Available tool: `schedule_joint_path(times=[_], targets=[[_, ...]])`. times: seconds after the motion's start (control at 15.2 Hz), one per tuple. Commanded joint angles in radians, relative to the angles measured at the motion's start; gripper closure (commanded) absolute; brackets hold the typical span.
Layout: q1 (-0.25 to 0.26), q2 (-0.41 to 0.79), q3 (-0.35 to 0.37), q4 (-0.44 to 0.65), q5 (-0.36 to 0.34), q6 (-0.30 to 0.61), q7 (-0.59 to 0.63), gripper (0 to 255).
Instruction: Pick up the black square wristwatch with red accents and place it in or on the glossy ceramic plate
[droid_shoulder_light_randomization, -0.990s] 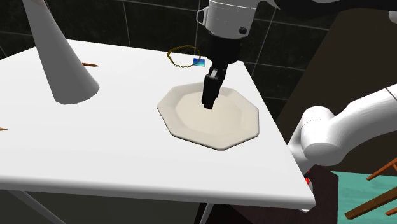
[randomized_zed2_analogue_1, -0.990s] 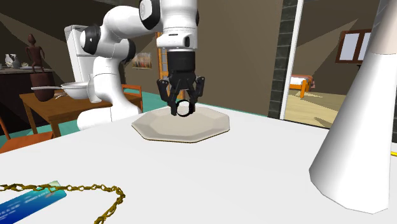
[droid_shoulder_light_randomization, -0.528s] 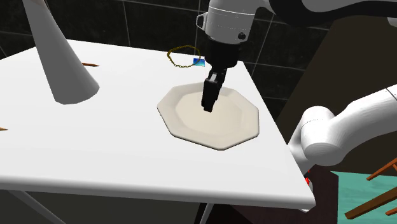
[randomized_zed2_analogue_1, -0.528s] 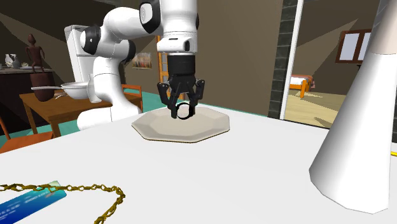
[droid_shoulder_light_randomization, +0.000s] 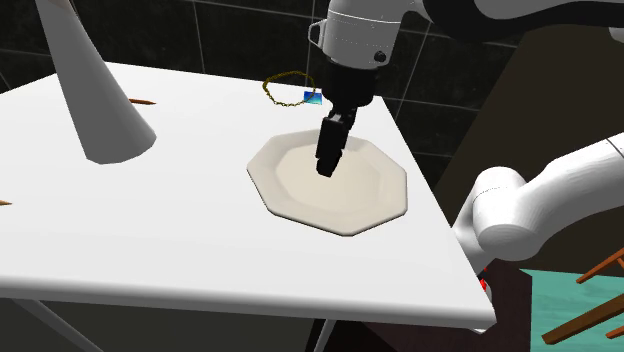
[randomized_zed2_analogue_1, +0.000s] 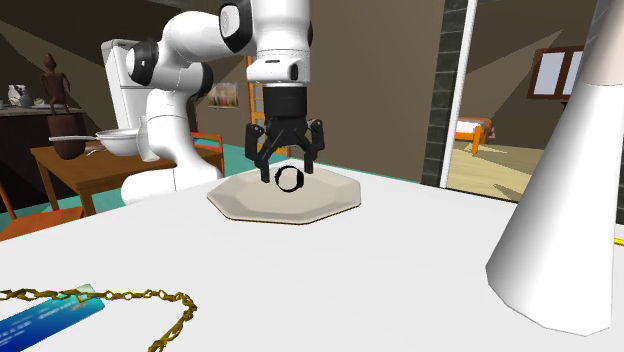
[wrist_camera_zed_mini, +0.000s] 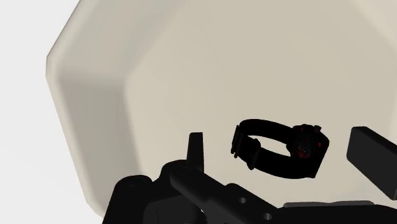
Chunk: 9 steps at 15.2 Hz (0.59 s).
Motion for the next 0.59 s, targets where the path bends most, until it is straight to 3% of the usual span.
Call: schedule_joint_path(times=[0.0,0.2,0.53], targets=[[-0.003,0.006,-0.004,0.038,-0.004,-0.032,0.002,0],[-0.01,0.032,-0.012,0.152,-0.017,-0.121,0.01,0],[-0.01,0.032,-0.012,0.152,-0.017,-0.121,0.01,0]])
